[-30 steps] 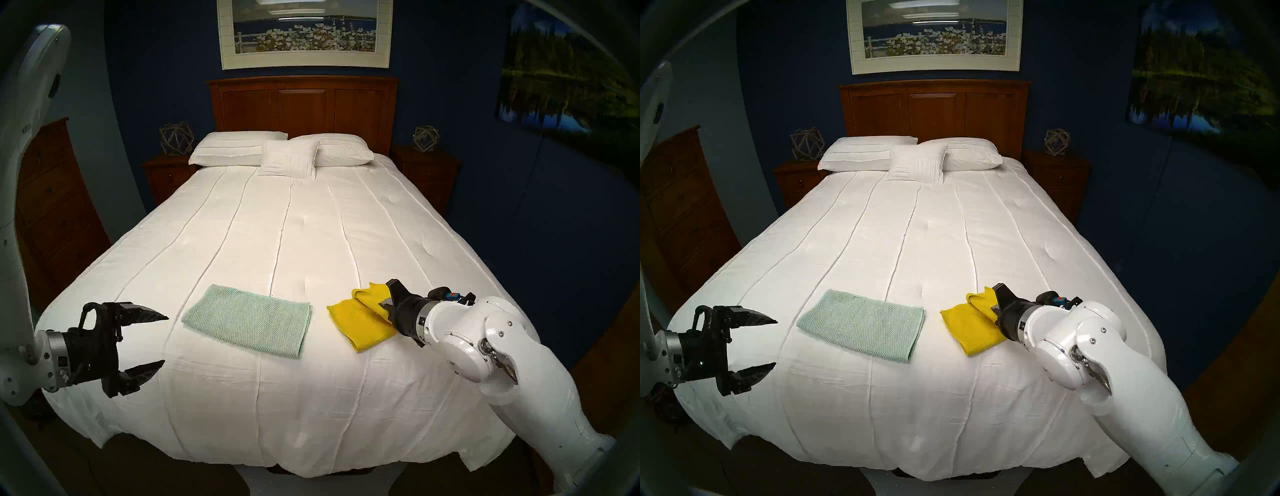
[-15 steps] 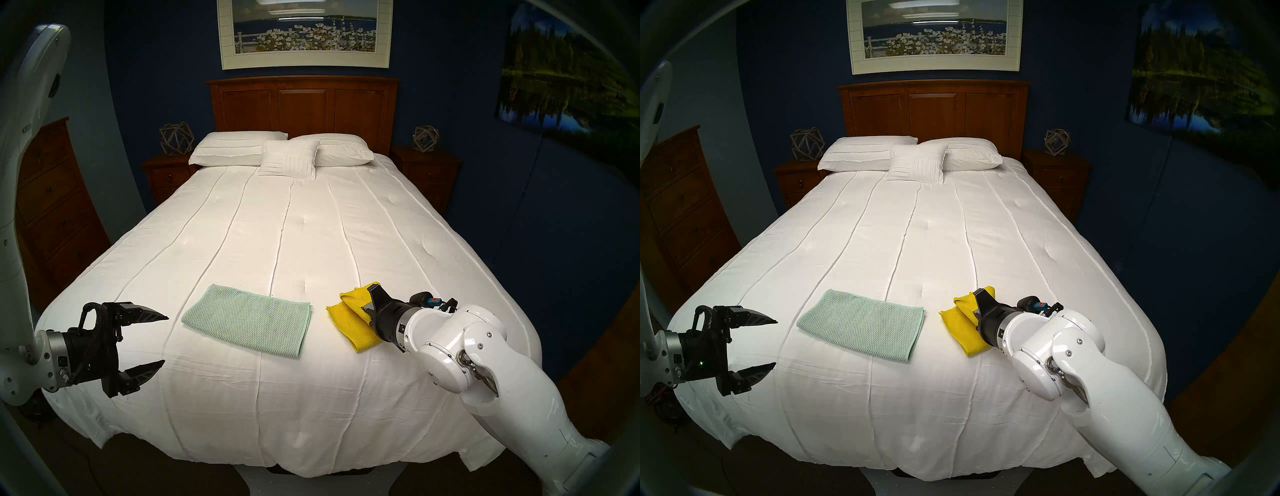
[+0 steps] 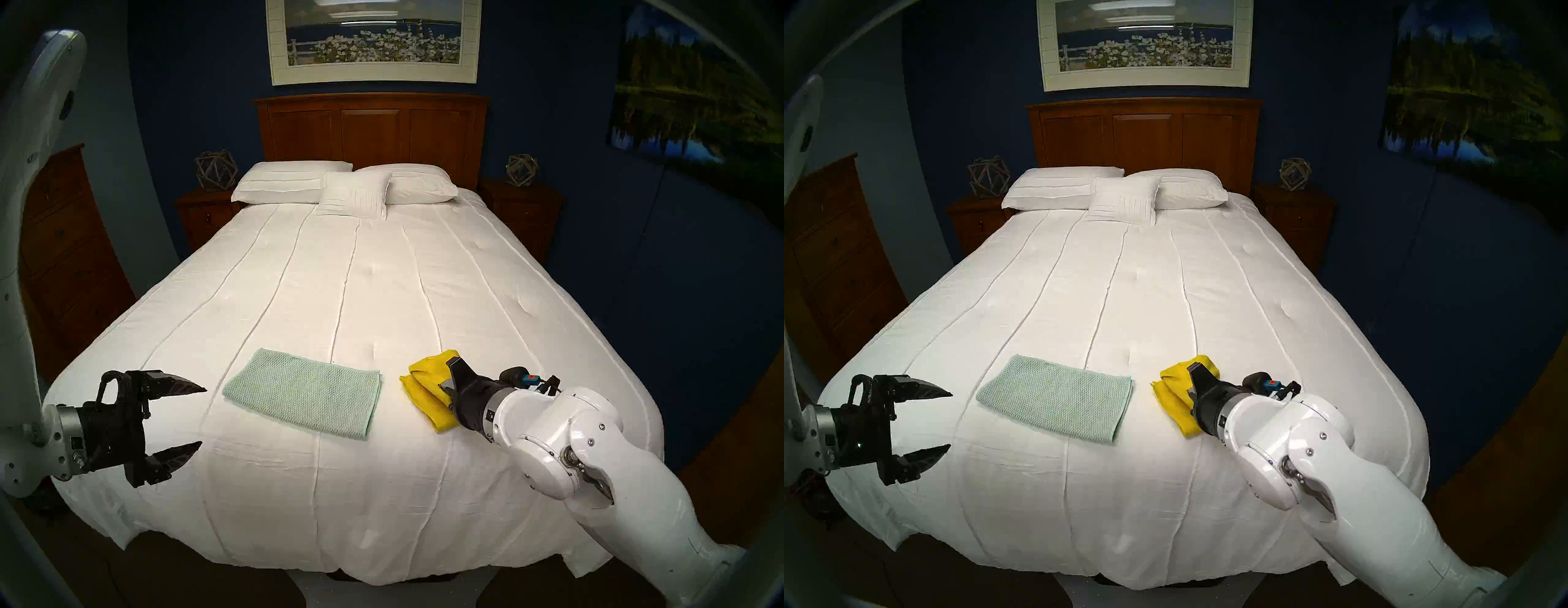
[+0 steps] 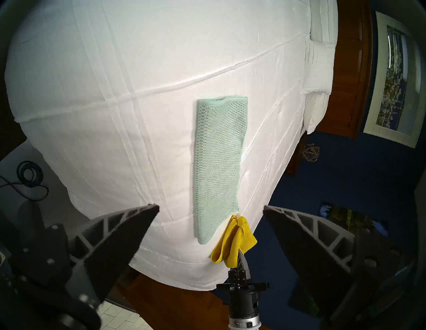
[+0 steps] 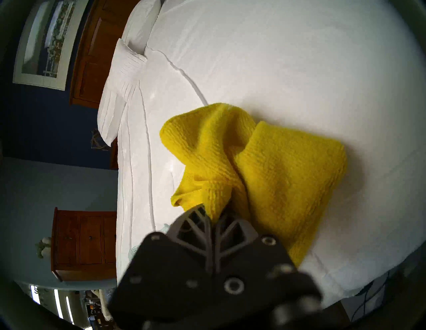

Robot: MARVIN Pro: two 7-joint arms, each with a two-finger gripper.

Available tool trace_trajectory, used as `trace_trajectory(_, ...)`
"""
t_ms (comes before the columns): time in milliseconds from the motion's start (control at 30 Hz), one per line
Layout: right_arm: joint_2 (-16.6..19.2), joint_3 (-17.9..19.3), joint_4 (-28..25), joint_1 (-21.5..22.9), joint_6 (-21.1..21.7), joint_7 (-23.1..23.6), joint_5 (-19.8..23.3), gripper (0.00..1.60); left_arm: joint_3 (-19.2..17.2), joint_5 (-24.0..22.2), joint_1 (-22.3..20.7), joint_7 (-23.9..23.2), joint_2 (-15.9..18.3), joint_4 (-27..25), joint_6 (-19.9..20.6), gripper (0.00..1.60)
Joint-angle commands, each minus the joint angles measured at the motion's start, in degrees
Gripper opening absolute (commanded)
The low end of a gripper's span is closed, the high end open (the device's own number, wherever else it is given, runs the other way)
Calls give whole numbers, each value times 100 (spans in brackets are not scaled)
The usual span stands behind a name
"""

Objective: Fold the hand towels twice and stack them up

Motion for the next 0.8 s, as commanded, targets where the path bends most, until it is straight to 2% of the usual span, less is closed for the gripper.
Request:
trace_trajectory(0,-165,-168,59,192,47,35,-104,11,-4,-14,-23,-31,13,-4,-4,160)
trace_trajectory(100,-174,-196,66,226,84,-2,-80,26,-4,-14,-23,-31,13,-4,-4,160)
trace_trajectory(133,-174,-202,54,218,80,-10,-86,43,-4,-14,-23,-31,13,-4,-4,160)
trace_trajectory(200,-129,-191,-16,131,58,-21,-81,64,-4,-14,-23,-31,13,-4,-4,160)
trace_trajectory(367,73,-104,-354,-231,-38,-46,-35,70,-4,-14,-23,-30,13,-4,-4,160)
trace_trajectory(433,123,-60,-416,-349,-92,-9,-38,78,-4,-14,-23,-30,13,-4,-4,160)
trace_trajectory(533,154,16,-453,-489,-212,82,-58,117,-4,-14,-23,-30,13,-4,-4,160)
trace_trajectory(633,179,53,-474,-525,-237,116,-62,124,-4,-14,-23,-31,13,-4,-4,160)
trace_trajectory(700,179,64,-483,-538,-255,125,-65,140,-4,-14,-23,-31,13,-4,-4,160)
trace_trajectory(733,177,66,-485,-542,-262,129,-65,155,-4,-14,-23,-31,13,-4,-4,160)
trace_trajectory(767,169,67,-484,-546,-278,133,-70,160,-4,-14,-23,-31,13,-4,-4,160)
